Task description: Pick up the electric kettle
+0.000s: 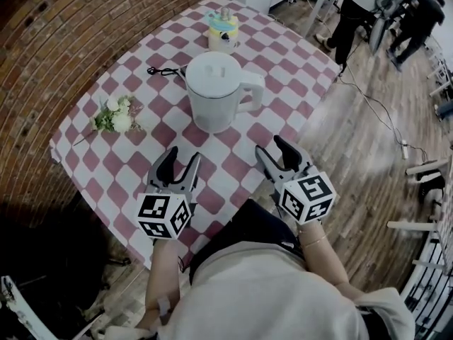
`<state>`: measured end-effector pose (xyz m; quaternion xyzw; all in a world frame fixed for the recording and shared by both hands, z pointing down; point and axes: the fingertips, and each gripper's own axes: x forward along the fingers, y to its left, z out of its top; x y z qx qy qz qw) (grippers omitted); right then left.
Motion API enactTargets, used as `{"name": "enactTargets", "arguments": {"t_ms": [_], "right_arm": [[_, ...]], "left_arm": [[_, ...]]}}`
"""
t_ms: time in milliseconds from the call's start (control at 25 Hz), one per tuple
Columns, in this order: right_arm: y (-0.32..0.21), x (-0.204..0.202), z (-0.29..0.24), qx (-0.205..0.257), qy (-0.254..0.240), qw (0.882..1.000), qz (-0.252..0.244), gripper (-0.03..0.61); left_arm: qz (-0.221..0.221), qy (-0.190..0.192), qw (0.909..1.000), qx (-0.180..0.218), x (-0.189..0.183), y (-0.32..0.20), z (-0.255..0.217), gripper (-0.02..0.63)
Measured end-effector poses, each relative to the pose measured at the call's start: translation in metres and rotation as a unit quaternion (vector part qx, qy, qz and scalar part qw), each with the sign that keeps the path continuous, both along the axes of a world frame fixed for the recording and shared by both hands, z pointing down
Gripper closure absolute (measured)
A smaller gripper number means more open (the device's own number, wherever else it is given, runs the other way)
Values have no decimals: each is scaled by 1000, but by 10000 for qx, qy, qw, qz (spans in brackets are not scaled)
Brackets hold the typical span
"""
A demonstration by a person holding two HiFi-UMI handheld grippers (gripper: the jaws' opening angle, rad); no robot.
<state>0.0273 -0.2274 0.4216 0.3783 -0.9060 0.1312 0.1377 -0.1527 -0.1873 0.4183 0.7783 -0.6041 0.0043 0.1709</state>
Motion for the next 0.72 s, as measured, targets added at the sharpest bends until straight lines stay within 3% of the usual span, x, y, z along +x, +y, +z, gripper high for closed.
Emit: {"name": "enactTargets", "arguments": {"t_ms": [360, 720], "right_arm": [[-36, -8, 3, -45, 114, 9998, -180, 347], [-84, -10, 10, -59, 177, 9996, -197, 347]], "left_arm": [[-277, -243, 9992, 145, -26, -18, -7, 331], [698, -835, 9940, 93, -16, -48, -4, 278]]}}
